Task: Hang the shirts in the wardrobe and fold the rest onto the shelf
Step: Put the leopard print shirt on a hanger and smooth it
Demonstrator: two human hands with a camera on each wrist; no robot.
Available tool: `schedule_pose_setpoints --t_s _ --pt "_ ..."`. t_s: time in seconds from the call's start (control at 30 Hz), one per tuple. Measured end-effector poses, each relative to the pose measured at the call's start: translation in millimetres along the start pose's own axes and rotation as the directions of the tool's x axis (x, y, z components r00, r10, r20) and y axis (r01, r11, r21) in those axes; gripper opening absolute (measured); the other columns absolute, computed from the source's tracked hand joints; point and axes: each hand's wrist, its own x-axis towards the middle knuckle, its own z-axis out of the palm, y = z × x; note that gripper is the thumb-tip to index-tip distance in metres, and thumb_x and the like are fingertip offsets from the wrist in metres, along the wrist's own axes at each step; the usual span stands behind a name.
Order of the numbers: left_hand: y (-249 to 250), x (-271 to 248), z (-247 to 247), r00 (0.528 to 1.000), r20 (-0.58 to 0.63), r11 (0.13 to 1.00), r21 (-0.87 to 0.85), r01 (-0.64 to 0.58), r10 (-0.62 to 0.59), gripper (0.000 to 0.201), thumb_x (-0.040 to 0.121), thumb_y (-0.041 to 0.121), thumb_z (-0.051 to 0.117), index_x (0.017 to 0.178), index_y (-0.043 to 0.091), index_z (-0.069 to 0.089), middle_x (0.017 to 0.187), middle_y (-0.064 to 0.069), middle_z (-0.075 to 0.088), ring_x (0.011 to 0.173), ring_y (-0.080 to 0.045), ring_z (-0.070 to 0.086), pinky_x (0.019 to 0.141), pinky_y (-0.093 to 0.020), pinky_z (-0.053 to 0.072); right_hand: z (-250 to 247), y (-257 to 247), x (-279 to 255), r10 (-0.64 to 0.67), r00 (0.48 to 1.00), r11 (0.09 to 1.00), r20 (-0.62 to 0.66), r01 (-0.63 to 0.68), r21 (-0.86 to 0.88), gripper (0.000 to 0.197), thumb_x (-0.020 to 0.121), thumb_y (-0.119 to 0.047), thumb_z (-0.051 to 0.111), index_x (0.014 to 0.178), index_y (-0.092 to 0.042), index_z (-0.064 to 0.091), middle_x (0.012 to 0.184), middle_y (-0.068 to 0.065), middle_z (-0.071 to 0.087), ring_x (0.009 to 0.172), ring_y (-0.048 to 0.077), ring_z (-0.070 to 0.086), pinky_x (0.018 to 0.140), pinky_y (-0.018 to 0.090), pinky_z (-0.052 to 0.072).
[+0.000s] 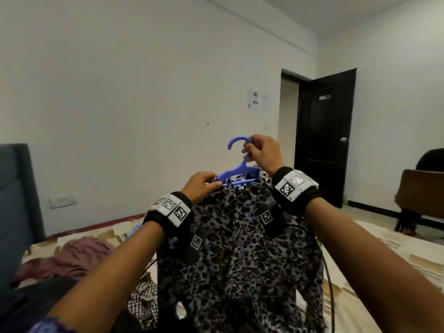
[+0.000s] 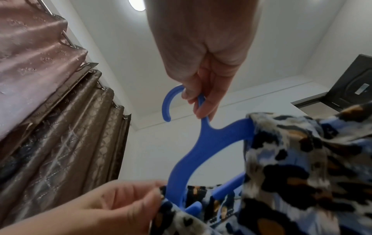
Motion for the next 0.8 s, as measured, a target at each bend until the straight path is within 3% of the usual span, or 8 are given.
schedule_pose_setpoints --t_s 0.13,0.23,0.33,0.43,0.5,0.63,0.73,0.8 --pt "-6 -6 -8 0.995 -0.081 0.994 0.091 0.061 -0.053 0.019 0.093 0.018 0.057 0.093 0.001 0.064 0.086 -0.023 0.063 0.074 -0.019 0.049 0.061 -0.029 0.027 -12 -24 -8 0.003 0.996 0.978 0.084 -0.021 0.21 0.008 0.091 0.0 0.055 0.094 -0.002 0.062 0.087 0.024 0.067 0.065 0.027 0.065 0.064 0.032 0.059" --pt "-10 -11 -13 0.98 -0.19 0.994 0.078 0.078 -0.062 0.02 0.092 0.016 0.057 0.097 -0.002 0.065 0.092 -0.024 0.066 0.081 -0.029 0.058 0.062 -0.029 0.029 -26 -31 -11 0.05 0.973 0.92 0.227 -0.133 0.368 0.016 0.096 -0.014 0.052 0.11 -0.007 0.057 0.092 0.016 0.066 0.073 0.023 0.067 0.067 0.028 0.058" --pt "-13 -13 -18 0.962 -0.254 0.99 0.072 0.123 -0.101 0.021 0.091 0.017 0.057 0.095 -0.002 0.065 0.092 -0.025 0.066 0.087 -0.035 0.06 0.064 -0.031 0.031 -38 -11 -10 0.15 0.947 0.988 0.284 -0.152 -0.014 0.026 0.097 -0.031 0.049 0.112 -0.011 0.054 0.104 0.014 0.065 0.076 0.015 0.062 0.066 0.024 0.049" --pt "-13 -14 -22 0.954 -0.275 0.988 0.062 0.139 -0.117 0.026 0.092 0.019 0.058 0.069 0.007 0.053 0.084 -0.028 0.062 0.08 -0.036 0.057 0.061 -0.031 0.027 -36 22 -20 0.184 0.863 0.919 0.47 0.018 -0.393 0.034 0.094 -0.031 0.055 0.108 -0.002 0.061 0.099 0.013 0.065 0.086 0.025 0.06 0.079 0.037 0.047" --pt "-12 -13 -26 0.949 -0.286 0.986 0.05 0.156 -0.135 0.036 0.091 0.02 0.058 0.06 0.014 0.042 0.078 -0.026 0.057 0.074 -0.033 0.052 0.059 -0.032 0.025 -39 36 -28 0.156 0.872 0.903 0.464 0.065 -0.425 0.022 0.09 -0.019 0.062 0.101 0.001 0.063 0.089 0.01 0.062 0.086 0.024 0.057 0.08 0.034 0.043" --pt "-9 -9 -28 0.948 -0.283 0.989 0.001 0.148 -0.142 0.025 0.085 0.023 0.067 0.071 0.004 0.057 0.068 -0.014 0.051 0.066 -0.022 0.045 0.052 -0.03 0.027 -46 43 -25 0.13 0.919 0.901 0.372 0.047 -0.431 0.015 0.085 -0.001 0.064 0.097 0.006 0.065 0.095 0.022 0.066 0.093 0.031 0.062 0.083 0.032 0.043" --pt "-8 -5 -29 0.939 -0.317 0.991 -0.02 0.132 -0.131 0.023 0.079 0.022 0.074 0.083 0.0 0.067 0.069 -0.011 0.055 0.066 -0.021 0.047 0.052 -0.027 0.029 -47 29 -23 0.223 0.831 0.925 0.509 -0.017 -0.378 0.025 0.081 0.0 0.064 0.103 0.012 0.059 0.101 0.031 0.062 0.091 0.035 0.061 0.091 0.046 0.046" --pt "-10 -2 -29 0.935 -0.333 0.993 -0.029 0.116 -0.119 0.024 0.078 0.022 0.075 0.086 0.0 0.068 0.072 -0.014 0.06 0.068 -0.022 0.05 0.055 -0.028 0.033 -48 14 -25 0.258 0.78 0.96 0.571 -0.14 -0.242 0.036 0.088 -0.016 0.064 0.117 0.002 0.056 0.108 0.02 0.062 0.1 0.029 0.059 0.087 0.035 0.048"
